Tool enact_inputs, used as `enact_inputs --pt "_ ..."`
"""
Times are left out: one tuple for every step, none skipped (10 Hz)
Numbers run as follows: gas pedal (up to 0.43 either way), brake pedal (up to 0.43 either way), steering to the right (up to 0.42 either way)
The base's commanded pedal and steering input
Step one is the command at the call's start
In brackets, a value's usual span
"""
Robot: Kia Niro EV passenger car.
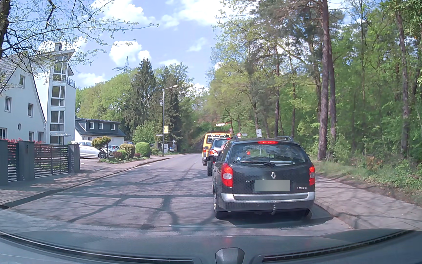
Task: Follow the waypoints while adhering to traffic rules and regulations
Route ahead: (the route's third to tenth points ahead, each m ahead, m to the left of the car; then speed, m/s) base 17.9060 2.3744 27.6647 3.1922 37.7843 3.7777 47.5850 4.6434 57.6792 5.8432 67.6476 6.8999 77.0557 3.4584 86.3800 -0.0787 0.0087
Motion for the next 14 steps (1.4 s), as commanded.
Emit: enact_inputs --pt "0.000 0.159 0.001" --pt "0.000 0.159 0.001" --pt "0.000 0.159 0.001" --pt "0.000 0.159 0.001" --pt "0.000 0.159 0.001" --pt "0.000 0.159 0.001" --pt "0.000 0.159 0.001" --pt "0.000 0.159 0.001" --pt "0.000 0.159 0.002" --pt "0.000 0.159 0.001" --pt "0.000 0.159 0.001" --pt "0.000 0.159 0.001" --pt "0.000 0.159 0.001" --pt "0.000 0.159 0.001"
